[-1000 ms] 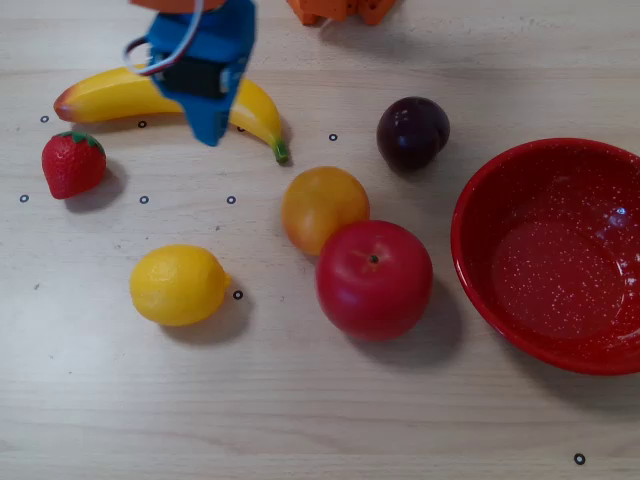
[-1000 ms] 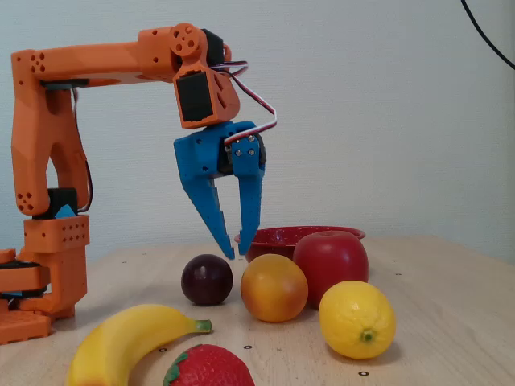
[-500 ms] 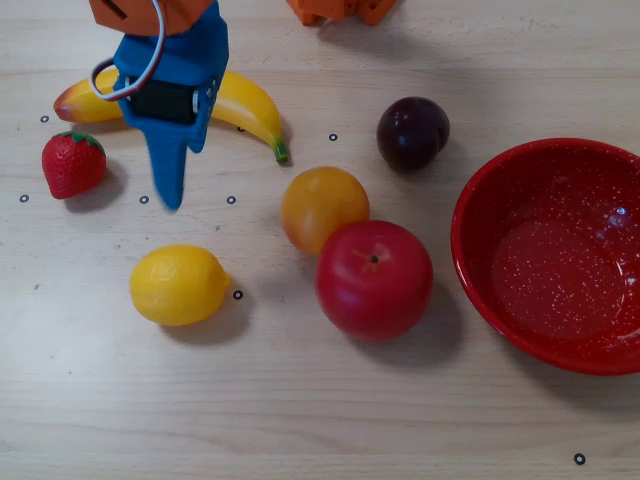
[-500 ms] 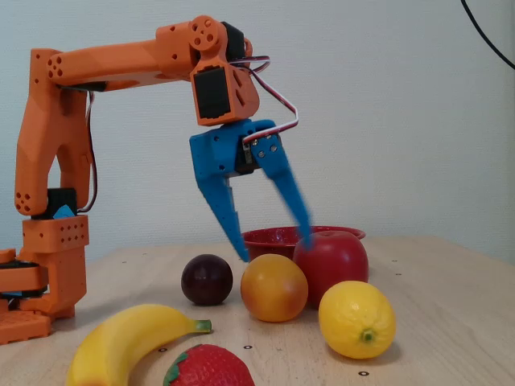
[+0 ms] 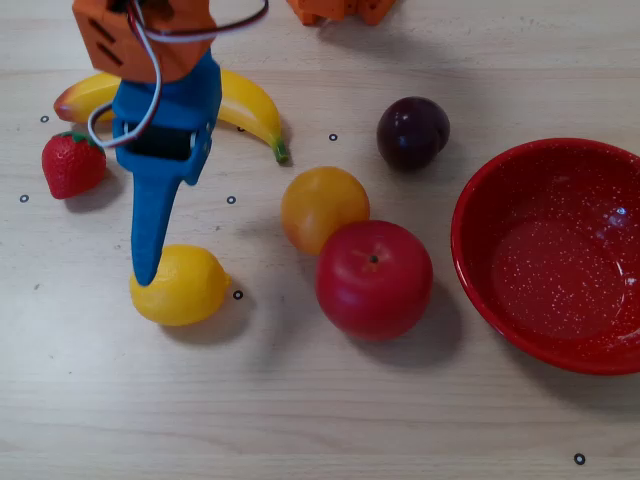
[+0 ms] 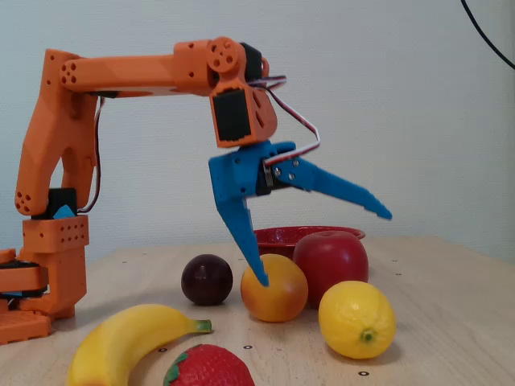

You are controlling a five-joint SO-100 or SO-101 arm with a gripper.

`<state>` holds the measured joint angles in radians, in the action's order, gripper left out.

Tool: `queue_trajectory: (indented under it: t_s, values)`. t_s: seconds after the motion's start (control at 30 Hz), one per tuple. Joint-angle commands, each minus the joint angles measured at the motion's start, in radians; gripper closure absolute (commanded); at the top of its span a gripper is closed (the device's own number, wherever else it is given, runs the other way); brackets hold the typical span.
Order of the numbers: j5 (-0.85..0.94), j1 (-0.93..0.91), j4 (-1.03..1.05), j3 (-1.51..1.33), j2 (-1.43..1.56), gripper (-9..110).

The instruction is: Put the lemon in the red bowl.

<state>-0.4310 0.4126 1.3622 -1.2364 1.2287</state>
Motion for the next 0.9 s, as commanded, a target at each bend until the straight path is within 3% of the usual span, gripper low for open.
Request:
queue_trajectory:
  t_s: [0.0,0.87]
  values:
    - [-0.038,0.04,-0.04,0.114,0.035,42]
    - [-0.075,0.014,-0.1,0.288,-0.235,39]
